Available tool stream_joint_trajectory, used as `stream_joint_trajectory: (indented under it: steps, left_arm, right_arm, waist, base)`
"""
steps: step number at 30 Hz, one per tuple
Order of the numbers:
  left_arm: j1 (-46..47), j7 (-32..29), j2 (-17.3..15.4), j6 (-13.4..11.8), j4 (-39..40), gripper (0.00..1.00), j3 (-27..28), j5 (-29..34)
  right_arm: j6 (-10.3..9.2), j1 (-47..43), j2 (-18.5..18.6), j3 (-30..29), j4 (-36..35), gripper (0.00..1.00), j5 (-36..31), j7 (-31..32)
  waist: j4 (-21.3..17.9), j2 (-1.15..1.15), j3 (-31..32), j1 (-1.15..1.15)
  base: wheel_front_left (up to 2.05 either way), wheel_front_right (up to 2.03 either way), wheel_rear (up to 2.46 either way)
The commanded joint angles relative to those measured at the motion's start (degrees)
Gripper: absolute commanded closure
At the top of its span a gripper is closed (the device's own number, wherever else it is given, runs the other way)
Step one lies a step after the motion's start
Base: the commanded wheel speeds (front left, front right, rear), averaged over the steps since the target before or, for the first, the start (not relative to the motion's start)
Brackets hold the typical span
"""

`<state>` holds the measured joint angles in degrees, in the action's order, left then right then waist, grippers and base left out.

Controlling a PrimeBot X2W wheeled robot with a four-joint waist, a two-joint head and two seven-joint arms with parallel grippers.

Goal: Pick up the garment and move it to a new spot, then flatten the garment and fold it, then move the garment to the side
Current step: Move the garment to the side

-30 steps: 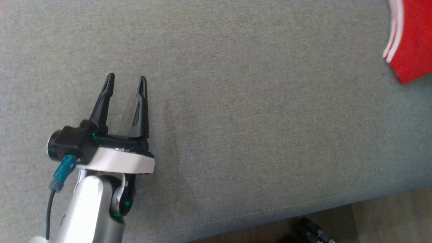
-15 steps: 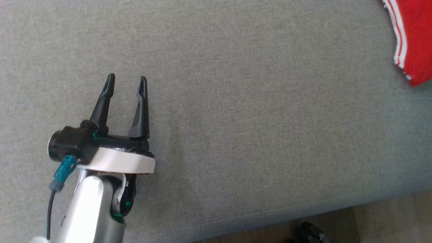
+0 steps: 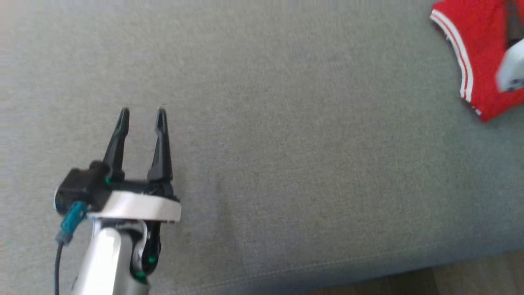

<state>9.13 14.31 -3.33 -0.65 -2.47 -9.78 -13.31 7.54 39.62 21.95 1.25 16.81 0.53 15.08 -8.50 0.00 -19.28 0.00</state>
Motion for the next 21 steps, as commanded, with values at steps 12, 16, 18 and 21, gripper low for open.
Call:
stream_joint_trajectory:
  steps: [12,16,18,21]
  left_arm:
    - [-6.56,0.69,0.30,-5.09,-0.55,0.00,5.37,-1.68]
    - [-9.16,0.69,0.36,-6.56,-1.38,0.00,5.97,-1.30]
    - [-10.50,0.69,0.39,-7.07,-1.67,0.00,6.09,-1.32]
    - [-12.09,0.69,0.41,-7.34,-1.99,0.00,5.93,-1.48]
  right_arm:
    - [-0.05,-11.77,-16.13,-0.12,-2.49,0.00,2.69,-13.67]
    - [-0.05,-17.96,-18.45,0.92,-3.42,0.00,2.89,-16.20]
    - [-0.05,-21.07,-18.90,1.14,-3.83,0.00,3.59,-17.40]
    - [-0.05,-25.42,-19.02,2.23,-4.30,0.00,6.58,-19.72]
  waist:
    - [4.95,0.00,13.42,0.00]
    - [6.08,0.00,16.18,0.00]
    - [6.46,0.00,17.24,0.00]
    - [6.97,0.00,18.40,0.00]
  base:
    - [0.00,0.00,0.00]
    - [0.00,0.00,0.00]
    - [0.00,0.00,0.00]
    - [0.00,0.00,0.00]
